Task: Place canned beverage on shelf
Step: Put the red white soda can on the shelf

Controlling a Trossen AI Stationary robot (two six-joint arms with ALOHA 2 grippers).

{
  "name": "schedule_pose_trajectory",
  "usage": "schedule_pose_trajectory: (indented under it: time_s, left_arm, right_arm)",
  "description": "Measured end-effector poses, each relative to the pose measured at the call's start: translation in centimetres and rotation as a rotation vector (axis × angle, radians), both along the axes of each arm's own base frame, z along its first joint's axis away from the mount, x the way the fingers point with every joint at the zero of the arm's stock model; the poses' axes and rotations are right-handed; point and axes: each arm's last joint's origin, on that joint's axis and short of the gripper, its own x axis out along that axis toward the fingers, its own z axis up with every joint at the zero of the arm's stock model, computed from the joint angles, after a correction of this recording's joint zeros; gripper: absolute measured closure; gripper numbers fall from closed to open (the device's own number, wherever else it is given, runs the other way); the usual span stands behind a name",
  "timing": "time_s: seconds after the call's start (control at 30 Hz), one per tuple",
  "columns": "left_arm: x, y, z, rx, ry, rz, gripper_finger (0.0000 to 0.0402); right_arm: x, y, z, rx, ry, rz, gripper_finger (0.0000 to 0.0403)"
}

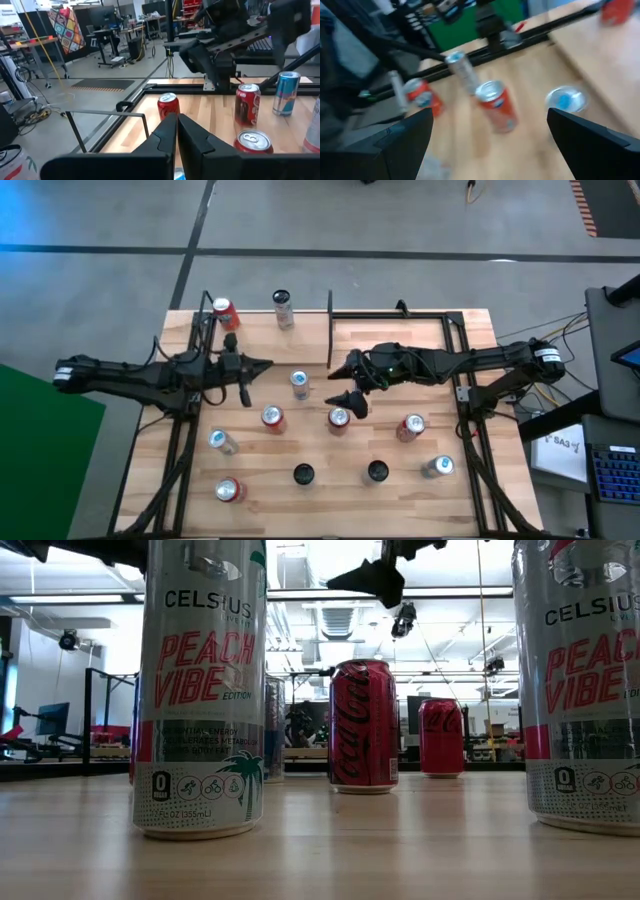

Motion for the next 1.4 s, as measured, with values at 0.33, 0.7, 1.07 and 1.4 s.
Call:
schedule_pose_trajectory:
  time_s: [0.33,0.7,1.07,1.4]
  left_arm:
    - [0.0,0.0,0.8,0.009,-0.014,-0.001,0.0402]
    - [0.4,0.0,1.0,0.049,0.003,-0.003,0.0402]
    - [1.2,0.0,1.9,0.089,0.011,-0.005,0.0402]
    - [2.3,-0.1,2.3,0.092,0.033,-0.006,0.0402]
  right_arm:
    - [-1.4,1.3,-2.4,0.297,0.34,-0.059,0.0022]
    - [-2.1,4.3,-2.3,0.437,0.473,-0.084,0.0022]
    - [-1.9,7.2,1.1,0.261,0.588,-0.162,0.0022]
    - [-3.0,7.0,-0.2,0.176,1.003,-0.326,0.0022]
